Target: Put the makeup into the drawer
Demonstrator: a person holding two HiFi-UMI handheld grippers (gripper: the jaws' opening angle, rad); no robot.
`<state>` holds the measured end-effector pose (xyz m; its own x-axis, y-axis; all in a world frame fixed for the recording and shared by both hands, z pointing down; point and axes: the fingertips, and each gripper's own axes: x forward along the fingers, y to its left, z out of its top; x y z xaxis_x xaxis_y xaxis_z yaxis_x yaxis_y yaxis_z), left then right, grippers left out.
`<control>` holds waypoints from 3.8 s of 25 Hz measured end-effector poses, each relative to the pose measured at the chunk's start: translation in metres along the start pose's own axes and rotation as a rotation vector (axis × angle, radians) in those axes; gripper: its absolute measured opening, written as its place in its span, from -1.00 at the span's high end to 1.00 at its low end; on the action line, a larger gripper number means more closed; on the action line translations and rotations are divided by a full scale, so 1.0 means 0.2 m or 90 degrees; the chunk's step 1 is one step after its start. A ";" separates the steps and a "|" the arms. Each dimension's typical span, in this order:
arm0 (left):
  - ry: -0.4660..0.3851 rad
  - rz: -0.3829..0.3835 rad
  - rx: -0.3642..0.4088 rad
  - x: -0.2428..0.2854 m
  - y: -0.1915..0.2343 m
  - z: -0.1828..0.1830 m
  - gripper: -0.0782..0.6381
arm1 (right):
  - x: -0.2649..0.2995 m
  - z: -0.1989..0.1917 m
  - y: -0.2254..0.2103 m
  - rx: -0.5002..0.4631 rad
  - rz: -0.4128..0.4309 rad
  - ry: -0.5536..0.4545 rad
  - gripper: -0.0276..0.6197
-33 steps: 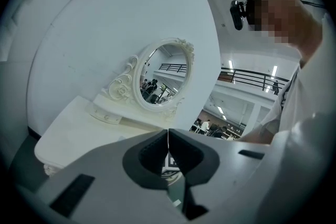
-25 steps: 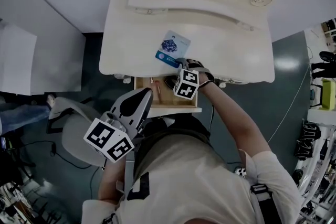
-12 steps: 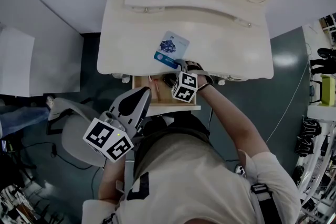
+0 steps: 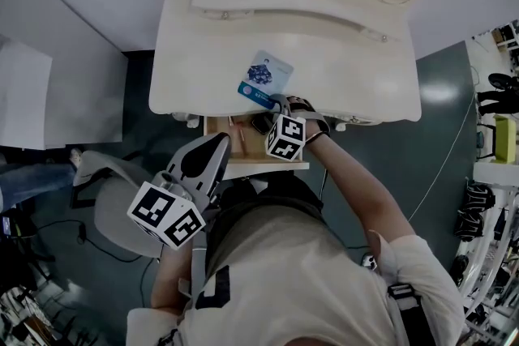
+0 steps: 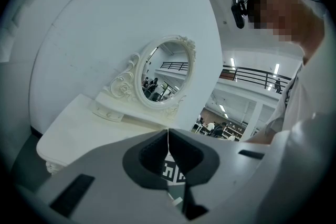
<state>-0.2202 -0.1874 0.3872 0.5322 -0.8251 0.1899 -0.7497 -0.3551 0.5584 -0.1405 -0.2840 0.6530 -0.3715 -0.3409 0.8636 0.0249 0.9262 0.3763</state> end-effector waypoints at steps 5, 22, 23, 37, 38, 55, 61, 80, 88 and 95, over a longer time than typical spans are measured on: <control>0.002 -0.004 -0.001 0.01 0.00 0.00 0.62 | -0.02 0.00 0.01 -0.005 -0.014 -0.009 0.41; 0.000 -0.011 -0.003 0.02 0.00 0.01 0.62 | -0.11 0.02 0.01 0.075 0.004 -0.041 0.83; 0.000 -0.011 -0.003 0.01 0.00 0.01 0.62 | -0.12 0.03 0.00 0.082 0.006 -0.043 0.83; -0.009 -0.026 0.019 -0.02 -0.03 0.07 0.62 | -0.40 0.10 -0.13 0.268 -0.022 -0.102 0.83; -0.008 -0.027 0.020 -0.03 -0.03 0.07 0.62 | -0.42 0.10 -0.13 0.283 -0.027 -0.107 0.83; 0.007 -0.021 0.024 -0.05 -0.07 0.01 0.62 | -0.80 0.15 -0.06 0.438 0.020 -0.222 0.83; -0.005 0.022 0.050 0.00 -0.10 0.04 0.62 | -0.92 0.09 0.00 0.434 0.060 -0.246 0.83; -0.030 0.130 0.047 -0.04 -0.27 -0.17 0.62 | -0.93 -0.04 0.25 0.348 0.141 -0.219 0.83; -0.020 0.132 0.019 -0.12 -0.19 -0.24 0.62 | -0.63 -0.06 0.29 0.284 0.096 -0.080 0.83; -0.004 0.128 -0.002 -0.15 -0.02 -0.22 0.62 | -0.54 -0.07 0.17 0.274 -0.013 -0.016 0.83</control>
<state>-0.2165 -0.1423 0.4148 0.3690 -0.8822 0.2925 -0.8392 -0.1810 0.5128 -0.0864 -0.2177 0.5774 -0.3911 -0.3604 0.8468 -0.3702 0.9040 0.2138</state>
